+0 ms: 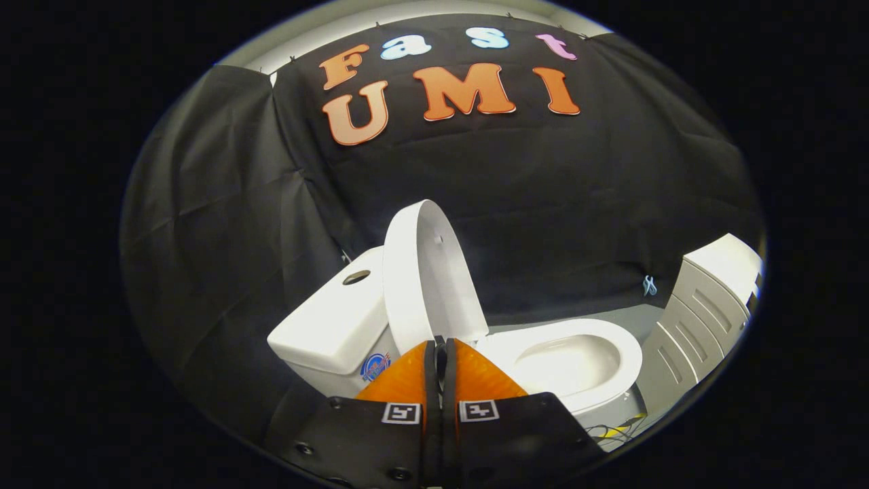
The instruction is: Open the toilet lid.
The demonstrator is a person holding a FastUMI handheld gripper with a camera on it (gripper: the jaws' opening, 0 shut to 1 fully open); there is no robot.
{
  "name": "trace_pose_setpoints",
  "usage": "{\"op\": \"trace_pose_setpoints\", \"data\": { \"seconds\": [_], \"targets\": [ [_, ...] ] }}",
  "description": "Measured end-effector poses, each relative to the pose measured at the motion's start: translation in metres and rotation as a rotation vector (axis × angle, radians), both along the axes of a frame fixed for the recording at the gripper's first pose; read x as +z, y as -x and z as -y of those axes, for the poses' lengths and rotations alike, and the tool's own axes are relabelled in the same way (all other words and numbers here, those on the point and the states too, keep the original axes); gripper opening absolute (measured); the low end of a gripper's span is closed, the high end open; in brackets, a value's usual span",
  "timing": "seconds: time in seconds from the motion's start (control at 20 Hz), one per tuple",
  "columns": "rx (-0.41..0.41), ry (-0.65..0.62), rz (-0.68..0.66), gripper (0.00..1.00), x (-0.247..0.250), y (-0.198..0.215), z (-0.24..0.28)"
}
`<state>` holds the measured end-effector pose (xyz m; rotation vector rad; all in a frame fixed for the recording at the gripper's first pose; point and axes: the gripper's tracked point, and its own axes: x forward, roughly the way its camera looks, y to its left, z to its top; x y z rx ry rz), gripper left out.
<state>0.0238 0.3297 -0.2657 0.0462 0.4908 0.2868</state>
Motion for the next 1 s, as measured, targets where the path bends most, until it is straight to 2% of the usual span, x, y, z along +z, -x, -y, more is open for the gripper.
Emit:
{"op": "trace_pose_setpoints", "data": {
  "seconds": [0.65, 0.85, 1.0],
  "targets": [
    [0.072, 0.140, 0.048, 0.08, -0.005, 0.008, -0.023],
    [0.098, 0.126, 0.032, 0.08, -0.008, 0.010, -0.027],
    [0.132, 0.071, -0.005, 0.44, -0.005, 0.016, -0.035]
  ]
}}
